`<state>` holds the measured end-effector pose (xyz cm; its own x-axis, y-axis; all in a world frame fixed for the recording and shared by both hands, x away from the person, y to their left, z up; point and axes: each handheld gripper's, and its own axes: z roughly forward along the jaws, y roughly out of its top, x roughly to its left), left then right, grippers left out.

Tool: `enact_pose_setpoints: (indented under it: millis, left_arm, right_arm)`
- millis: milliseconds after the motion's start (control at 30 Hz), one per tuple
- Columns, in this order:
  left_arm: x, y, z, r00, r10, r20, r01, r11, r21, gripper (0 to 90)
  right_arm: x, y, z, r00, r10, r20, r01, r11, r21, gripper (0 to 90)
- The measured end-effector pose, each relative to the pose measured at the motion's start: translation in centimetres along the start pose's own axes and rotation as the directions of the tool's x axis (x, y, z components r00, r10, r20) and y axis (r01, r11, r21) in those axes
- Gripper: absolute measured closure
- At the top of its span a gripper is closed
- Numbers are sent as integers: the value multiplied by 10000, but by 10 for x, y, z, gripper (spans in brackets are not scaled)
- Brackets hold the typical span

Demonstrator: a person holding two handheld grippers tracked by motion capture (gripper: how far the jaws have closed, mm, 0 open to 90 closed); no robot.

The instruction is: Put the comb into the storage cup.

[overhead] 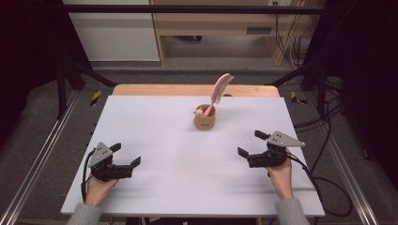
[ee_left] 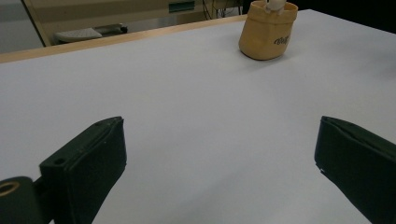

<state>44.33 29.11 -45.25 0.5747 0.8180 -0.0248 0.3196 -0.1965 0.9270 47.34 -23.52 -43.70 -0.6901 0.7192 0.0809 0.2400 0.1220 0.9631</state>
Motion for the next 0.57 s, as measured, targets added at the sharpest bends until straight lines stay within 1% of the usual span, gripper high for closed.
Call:
enact_pose_setpoints:
  millis: [67, 233, 367, 567]
  left_arm:
    - [0, 0, 0, 10000, 18, 7, -18, 10000, 16, 22]
    - [0, 0, 0, 10000, 10, 27, -10, 10000, 2, 22]
    - [-1, 0, 0, 10000, 29, 34, -29, 10000, 14, 22]
    - [-1, 0, 1, 10000, 51, 54, -51, 10000, 18, 22]
  right_arm:
    - [-2, -5, -3, 9999, 126, -35, -126, 9999, -30, 8]
    - [-6, -16, -11, 9996, 250, -105, -250, 9997, -6, 4]
    - [-9, -25, -16, 9991, 380, -197, -378, 9992, 99, 3]
    - [-12, -32, -22, 9974, 647, -304, -644, 9979, 114, 4]
